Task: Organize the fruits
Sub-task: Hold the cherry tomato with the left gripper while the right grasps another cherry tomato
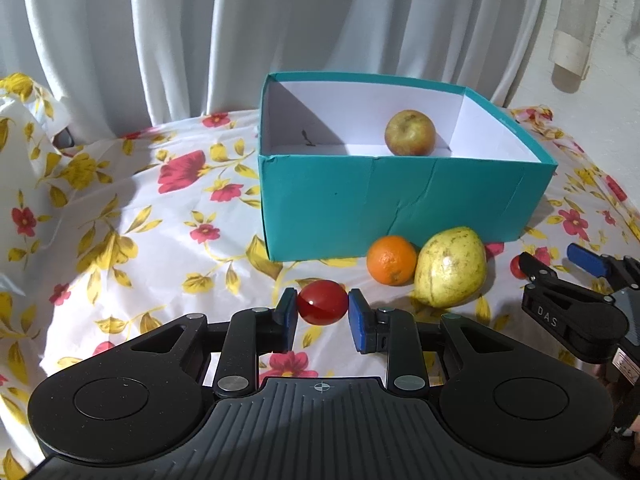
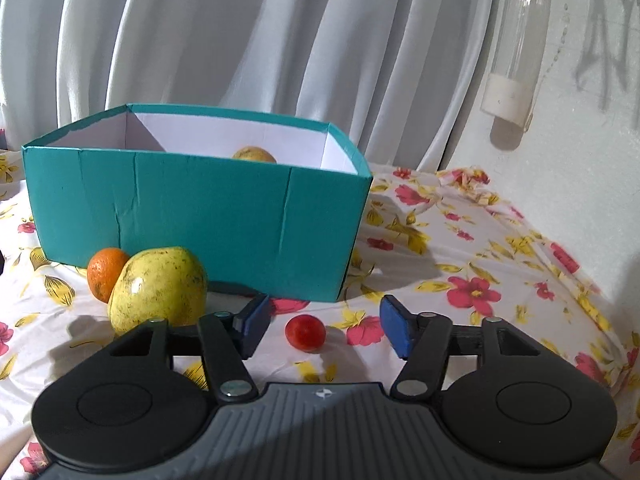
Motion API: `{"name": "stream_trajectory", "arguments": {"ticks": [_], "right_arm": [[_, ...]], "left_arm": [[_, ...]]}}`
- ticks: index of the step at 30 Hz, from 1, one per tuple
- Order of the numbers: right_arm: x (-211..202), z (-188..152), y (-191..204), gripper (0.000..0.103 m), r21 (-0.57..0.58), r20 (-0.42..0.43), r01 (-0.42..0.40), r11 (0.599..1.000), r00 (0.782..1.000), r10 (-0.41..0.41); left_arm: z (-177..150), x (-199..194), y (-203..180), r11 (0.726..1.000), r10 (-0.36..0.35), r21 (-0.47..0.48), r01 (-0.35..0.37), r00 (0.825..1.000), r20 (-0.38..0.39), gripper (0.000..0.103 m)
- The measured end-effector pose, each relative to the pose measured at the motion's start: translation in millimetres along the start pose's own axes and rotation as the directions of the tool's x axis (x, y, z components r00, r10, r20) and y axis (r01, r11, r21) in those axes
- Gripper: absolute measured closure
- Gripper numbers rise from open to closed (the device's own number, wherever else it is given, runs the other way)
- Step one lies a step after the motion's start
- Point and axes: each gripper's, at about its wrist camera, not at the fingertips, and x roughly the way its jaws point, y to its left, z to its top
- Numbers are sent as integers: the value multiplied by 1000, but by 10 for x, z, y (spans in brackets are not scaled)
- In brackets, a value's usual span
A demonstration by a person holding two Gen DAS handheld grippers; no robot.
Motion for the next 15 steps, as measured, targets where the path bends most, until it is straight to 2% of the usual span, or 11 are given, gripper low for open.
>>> {"name": "stream_trajectory", "arguments": {"ticks": [8, 15], "right_arm": [[296, -48, -24, 53, 36, -71, -51, 998, 996, 53], [411, -64, -71, 68, 63, -98, -90, 994, 991, 96]], "left_arm": [[20, -8, 17, 999, 36, -13, -36, 999, -6, 72], [55, 11, -13, 999, 47, -22, -47, 999, -11, 72]]}}
